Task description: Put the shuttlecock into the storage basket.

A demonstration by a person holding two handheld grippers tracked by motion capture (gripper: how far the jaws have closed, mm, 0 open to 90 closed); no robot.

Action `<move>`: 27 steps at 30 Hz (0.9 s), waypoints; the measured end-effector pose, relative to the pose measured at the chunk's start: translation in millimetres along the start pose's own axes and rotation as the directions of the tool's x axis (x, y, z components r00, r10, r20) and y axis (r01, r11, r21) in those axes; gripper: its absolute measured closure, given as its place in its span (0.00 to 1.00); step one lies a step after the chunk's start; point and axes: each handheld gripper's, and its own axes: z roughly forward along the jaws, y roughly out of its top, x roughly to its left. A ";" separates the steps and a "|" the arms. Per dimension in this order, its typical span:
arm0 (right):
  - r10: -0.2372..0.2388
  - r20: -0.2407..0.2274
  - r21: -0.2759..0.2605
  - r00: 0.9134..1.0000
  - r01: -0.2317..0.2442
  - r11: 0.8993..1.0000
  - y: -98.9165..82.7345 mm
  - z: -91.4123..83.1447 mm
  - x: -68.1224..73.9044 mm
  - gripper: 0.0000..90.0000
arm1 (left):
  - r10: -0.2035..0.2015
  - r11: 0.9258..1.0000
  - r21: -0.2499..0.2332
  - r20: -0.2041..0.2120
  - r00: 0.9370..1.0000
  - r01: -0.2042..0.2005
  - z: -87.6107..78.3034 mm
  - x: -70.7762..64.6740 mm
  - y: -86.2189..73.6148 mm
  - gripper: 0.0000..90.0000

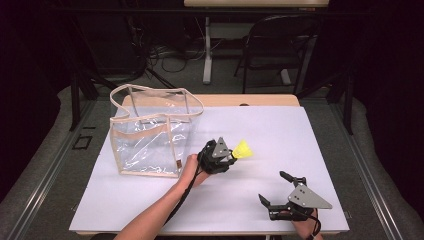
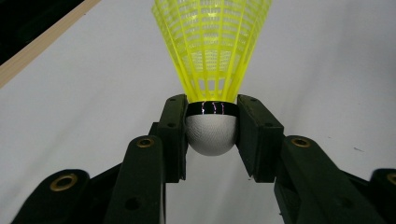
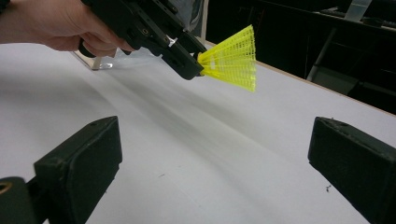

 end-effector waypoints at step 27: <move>-0.004 0.001 0.001 1.000 0.004 1.000 0.0 0.0 0.1 0.03 | -0.024 1.000 -0.018 -0.053 0.998 0.023 -23.6 14.0 -9.4 0.72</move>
